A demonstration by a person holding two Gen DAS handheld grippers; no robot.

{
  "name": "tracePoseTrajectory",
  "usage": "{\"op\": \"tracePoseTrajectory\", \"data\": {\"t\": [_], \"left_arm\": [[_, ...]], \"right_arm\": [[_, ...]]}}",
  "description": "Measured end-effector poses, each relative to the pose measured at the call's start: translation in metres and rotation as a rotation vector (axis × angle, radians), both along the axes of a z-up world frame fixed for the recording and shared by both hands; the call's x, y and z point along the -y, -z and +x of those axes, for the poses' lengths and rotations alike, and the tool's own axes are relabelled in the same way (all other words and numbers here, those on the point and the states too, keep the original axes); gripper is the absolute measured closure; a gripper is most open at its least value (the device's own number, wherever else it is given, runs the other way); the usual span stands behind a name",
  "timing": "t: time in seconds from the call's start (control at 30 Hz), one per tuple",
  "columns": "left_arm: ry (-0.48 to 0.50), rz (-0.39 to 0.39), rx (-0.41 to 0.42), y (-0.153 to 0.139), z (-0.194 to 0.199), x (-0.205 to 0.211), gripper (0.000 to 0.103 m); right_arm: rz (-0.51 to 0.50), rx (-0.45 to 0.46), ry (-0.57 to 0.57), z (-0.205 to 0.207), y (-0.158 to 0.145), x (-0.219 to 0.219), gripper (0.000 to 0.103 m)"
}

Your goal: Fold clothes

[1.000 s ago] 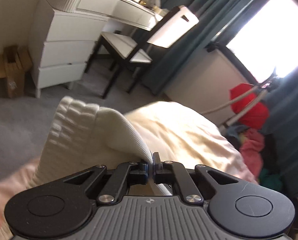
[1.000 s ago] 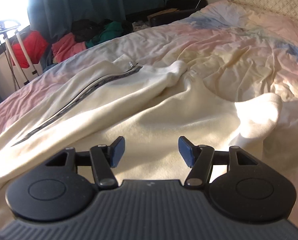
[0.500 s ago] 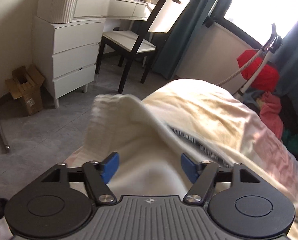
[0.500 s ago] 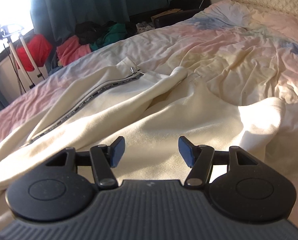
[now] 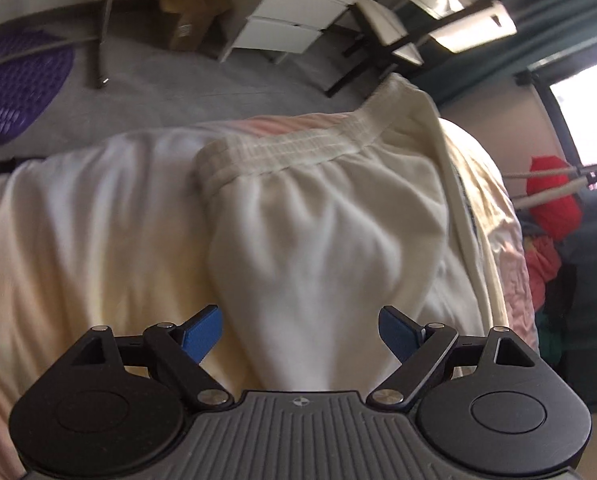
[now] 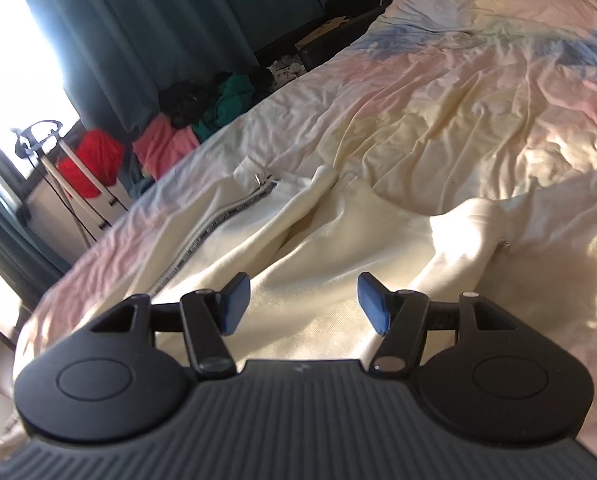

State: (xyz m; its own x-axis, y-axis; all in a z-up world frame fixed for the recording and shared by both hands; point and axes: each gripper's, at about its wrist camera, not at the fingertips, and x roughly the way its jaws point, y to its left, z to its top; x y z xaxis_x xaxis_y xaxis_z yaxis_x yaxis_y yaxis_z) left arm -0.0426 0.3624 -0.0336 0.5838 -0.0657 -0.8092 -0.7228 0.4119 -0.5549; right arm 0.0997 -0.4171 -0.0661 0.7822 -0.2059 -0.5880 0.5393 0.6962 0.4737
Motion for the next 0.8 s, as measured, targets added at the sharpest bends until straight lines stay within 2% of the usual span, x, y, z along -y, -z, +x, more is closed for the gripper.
{"op": "tracePoseTrajectory", "data": {"t": [0.1,0.17,0.23,0.3,0.43,0.6,0.8], "left_arm": [[-0.086,-0.125,0.006,0.029,0.004,-0.005,0.018],[-0.128,-0.159,0.042,0.040,0.011,-0.006,0.019],[-0.142,-0.125,0.075,0.041,0.016,-0.003,0.019],[-0.149,-0.126,0.143,0.043,0.018,0.003,0.019],[-0.161,-0.141,0.282,0.045,0.016,0.011,0.022],[-0.160,-0.187,0.437,0.042,0.002,0.013,0.026],[-0.146,-0.138,0.274,0.044,0.009,0.016,0.032]], "right_arm": [[0.070,0.018,-0.014,-0.011,-0.006,0.024,0.041],[0.107,0.041,0.017,-0.022,-0.008,0.044,0.041],[0.139,0.056,0.067,-0.034,-0.007,0.065,0.039],[0.172,0.058,0.115,-0.045,0.000,0.086,0.039],[0.236,0.000,0.199,-0.053,0.027,0.110,0.040],[0.444,-0.073,0.111,-0.023,0.069,0.116,0.039],[0.420,-0.144,0.103,-0.001,0.086,0.114,0.040]]}}
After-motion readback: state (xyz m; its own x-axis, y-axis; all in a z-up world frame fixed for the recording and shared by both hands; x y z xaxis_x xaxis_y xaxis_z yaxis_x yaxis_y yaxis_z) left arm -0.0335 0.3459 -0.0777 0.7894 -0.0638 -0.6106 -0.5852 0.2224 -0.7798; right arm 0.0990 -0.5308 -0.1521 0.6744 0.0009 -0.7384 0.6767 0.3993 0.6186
